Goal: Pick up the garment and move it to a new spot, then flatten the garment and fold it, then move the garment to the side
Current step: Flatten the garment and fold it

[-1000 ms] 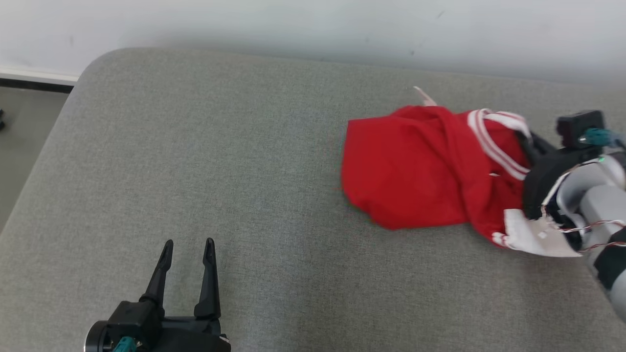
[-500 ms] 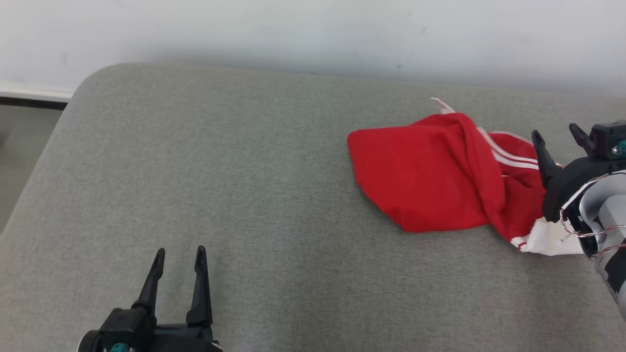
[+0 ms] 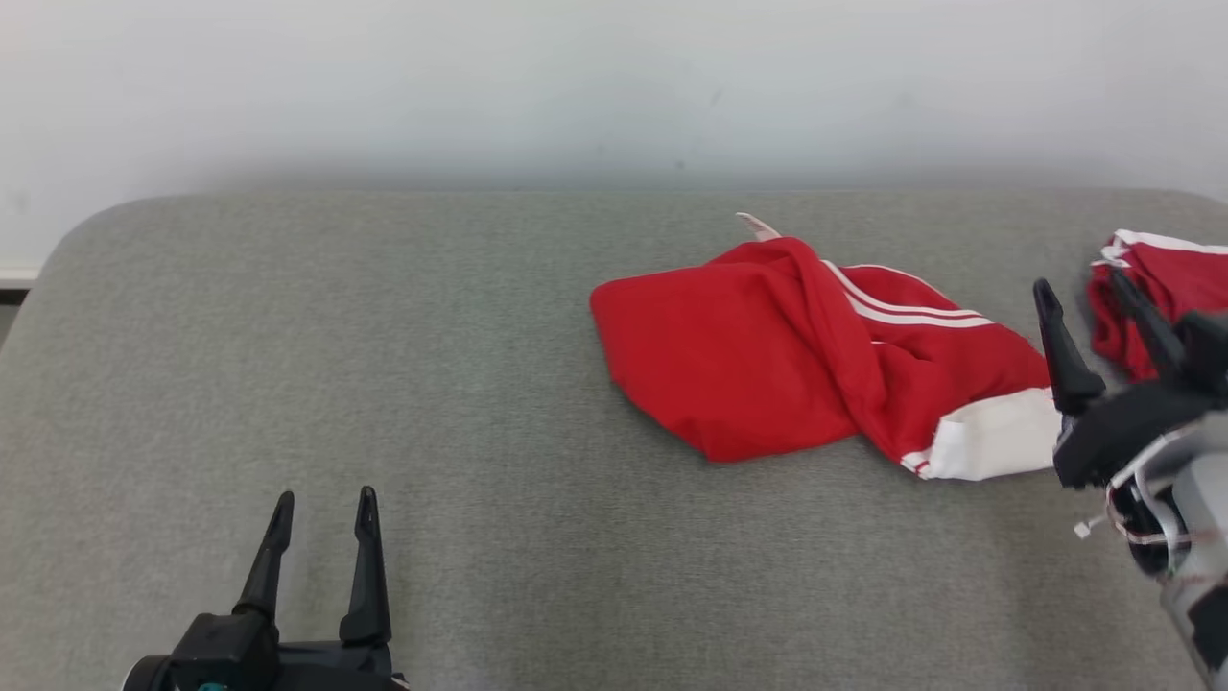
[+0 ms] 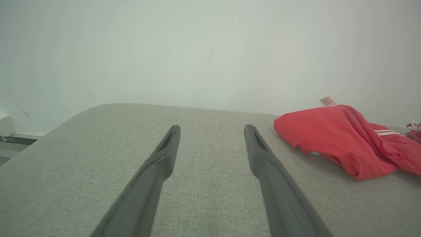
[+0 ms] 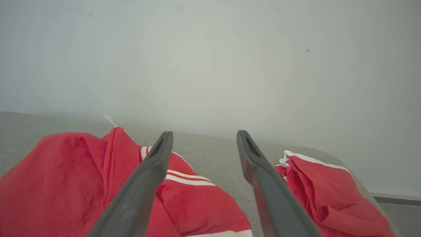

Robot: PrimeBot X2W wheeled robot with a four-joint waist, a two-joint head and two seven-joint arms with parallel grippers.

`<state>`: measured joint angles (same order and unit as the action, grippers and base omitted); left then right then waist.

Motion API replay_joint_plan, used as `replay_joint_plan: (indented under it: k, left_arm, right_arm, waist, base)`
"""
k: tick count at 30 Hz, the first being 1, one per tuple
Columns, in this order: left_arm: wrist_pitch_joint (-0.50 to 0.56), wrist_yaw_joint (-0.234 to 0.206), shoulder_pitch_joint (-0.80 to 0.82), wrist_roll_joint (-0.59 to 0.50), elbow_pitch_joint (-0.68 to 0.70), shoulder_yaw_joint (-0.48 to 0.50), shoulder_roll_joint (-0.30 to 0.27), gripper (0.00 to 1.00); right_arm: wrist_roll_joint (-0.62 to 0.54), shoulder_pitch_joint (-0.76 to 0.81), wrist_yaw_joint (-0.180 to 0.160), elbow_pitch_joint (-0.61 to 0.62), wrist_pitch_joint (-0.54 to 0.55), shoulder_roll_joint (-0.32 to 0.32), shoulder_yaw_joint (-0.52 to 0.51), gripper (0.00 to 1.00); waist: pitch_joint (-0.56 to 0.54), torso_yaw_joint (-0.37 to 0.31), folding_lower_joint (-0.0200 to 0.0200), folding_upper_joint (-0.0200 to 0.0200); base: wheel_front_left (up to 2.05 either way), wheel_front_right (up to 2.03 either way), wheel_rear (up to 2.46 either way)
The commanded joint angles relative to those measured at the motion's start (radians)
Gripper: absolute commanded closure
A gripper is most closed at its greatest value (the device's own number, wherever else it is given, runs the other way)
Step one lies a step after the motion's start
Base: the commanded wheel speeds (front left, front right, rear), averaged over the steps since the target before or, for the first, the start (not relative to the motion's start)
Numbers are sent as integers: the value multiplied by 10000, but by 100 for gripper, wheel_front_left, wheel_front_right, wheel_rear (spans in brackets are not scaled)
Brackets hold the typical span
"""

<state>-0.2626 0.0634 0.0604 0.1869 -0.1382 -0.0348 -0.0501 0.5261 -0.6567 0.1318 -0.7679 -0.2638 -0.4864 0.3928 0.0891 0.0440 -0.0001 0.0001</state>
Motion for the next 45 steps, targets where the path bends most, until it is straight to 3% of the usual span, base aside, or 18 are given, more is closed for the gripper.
replay_joint_plan:
  k: [1, 10, 16, 21, 26, 45]
  left_arm:
    - [-31, 68, -131, -19, 34, 21, -8, 0]
    - [-32, 178, -137, -293, 51, 237, -5, 0]
    - [-32, 225, -214, -367, 46, 253, -4, 0]
    - [-32, 235, -224, -375, 34, 218, -4, 0]
    - [-32, 253, -248, -389, 11, 236, -4, 0]
    - [-32, 86, 36, -96, 54, -200, -4, 0]
  right_arm:
    - [-109, 158, -26, 112, 0, 22, -118, 0]
    - [-1658, 3656, -26, 3489, 1, 1325, -3194, 0]
    - [-2270, 5388, -26, 4977, 0, 2373, -4284, 0]
    - [-2504, 6069, -26, 5421, 0, 2859, -4515, 0]
    - [-2541, 6138, -26, 5481, -2, 2942, -4465, 0]
    - [-2346, 4402, -26, 4842, 85, 1978, -2962, 0]
  waist:
    - [-73, -250, 1, -1]
    - [-164, -660, 1, -1]
    - [-200, -752, 1, -1]
    - [-142, -775, 1, -1]
    - [-117, -756, 1, -1]
    - [130, 178, 1, -1]
  base:
    - [0, 0, 0]
    - [0, 0, 0]
    - [0, 0, 0]
    - [0, 0, 0]
    - [0, 0, 0]
    - [0, 0, 0]
